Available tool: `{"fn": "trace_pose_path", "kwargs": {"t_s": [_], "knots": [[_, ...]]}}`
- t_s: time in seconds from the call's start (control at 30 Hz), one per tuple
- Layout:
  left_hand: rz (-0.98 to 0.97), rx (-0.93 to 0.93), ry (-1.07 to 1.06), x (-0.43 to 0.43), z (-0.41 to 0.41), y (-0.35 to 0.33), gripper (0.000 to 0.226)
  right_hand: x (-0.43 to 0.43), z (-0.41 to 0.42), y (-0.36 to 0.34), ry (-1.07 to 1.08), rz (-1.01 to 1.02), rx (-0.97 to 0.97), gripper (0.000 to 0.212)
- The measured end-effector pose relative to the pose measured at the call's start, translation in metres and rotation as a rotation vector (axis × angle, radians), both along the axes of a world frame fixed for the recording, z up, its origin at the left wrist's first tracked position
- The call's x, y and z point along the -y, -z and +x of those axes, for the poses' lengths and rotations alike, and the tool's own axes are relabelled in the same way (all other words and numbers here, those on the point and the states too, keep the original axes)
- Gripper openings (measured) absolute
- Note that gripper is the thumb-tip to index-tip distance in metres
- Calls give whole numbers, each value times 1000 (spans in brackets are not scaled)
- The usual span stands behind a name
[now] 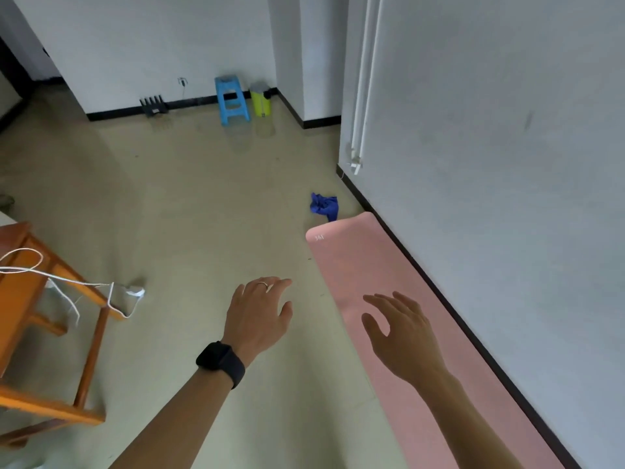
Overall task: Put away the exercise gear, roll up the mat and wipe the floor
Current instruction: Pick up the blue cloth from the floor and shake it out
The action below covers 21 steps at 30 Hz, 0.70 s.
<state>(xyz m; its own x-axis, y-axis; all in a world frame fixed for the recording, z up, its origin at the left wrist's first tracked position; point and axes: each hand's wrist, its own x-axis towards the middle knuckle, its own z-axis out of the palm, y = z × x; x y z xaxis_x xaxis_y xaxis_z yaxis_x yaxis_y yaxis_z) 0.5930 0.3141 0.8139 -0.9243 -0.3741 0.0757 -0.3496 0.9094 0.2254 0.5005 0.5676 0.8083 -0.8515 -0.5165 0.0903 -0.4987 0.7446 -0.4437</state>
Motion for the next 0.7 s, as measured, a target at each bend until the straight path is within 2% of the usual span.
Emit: {"fn": "trace_pose_path", "kwargs": {"t_s": [0.13,0.27,0.5,0.7], "knots": [[27,27,-72,78,-48,14,46,81,-63,7,-60,44,7,42],[28,61,-48,161,-108,33,47,165,-124,19,-72,79,12,43],[38,42,40,302,-239,19,47,291,-224,10,59,42,-1,42],[35,39,117,384,-339,6,47,366,-303,11,141,35,-20,39]]}}
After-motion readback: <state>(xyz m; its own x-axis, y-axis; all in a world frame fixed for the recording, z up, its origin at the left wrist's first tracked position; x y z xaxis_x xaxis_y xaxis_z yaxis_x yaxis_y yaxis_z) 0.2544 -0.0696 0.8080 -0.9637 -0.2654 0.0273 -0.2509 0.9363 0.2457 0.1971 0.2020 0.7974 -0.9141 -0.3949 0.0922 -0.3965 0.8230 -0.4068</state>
